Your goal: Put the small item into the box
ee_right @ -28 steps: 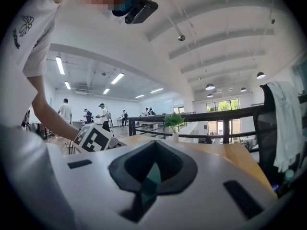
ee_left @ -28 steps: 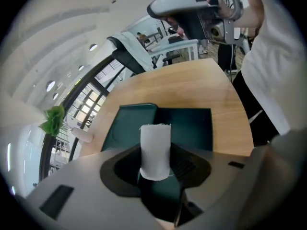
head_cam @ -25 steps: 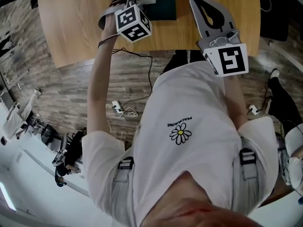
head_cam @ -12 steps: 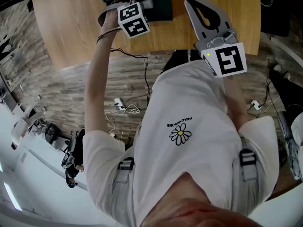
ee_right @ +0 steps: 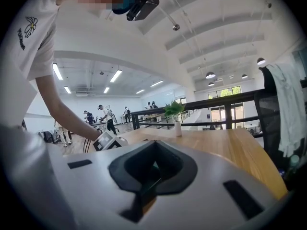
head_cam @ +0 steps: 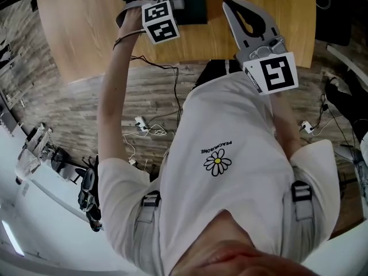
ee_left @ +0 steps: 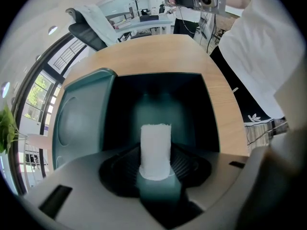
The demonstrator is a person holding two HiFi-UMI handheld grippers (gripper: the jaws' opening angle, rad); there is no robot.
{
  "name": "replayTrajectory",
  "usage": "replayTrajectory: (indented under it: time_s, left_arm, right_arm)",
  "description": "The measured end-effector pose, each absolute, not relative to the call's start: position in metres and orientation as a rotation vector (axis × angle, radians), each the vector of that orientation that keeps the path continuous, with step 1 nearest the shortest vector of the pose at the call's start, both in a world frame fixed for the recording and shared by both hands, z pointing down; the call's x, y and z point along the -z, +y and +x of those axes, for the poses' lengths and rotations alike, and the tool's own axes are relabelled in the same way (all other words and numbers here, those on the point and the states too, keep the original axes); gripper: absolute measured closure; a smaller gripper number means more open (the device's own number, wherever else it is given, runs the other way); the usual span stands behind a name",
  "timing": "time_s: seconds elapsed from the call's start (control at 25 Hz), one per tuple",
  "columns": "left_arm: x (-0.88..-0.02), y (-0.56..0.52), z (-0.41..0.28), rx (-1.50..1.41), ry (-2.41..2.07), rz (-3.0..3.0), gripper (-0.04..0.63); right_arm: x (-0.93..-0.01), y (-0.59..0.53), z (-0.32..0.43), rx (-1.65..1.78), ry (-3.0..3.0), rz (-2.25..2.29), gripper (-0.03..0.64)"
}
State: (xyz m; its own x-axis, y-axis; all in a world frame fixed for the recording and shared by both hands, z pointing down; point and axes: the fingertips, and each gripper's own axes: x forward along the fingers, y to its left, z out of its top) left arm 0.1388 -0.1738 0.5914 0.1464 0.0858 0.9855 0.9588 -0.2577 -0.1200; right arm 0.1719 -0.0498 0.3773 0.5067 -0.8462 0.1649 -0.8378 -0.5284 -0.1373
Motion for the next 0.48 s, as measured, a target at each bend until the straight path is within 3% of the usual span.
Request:
replayTrajectory:
  time_s: [0.48]
  left_arm:
    - [-0.587, -0.172, 0.132, 1.251, -1.007, -1.574, 0.36]
  right_arm:
    - [-0.367, -0.06, 0.156, 0.305, 1.571, -2.638, 0.611]
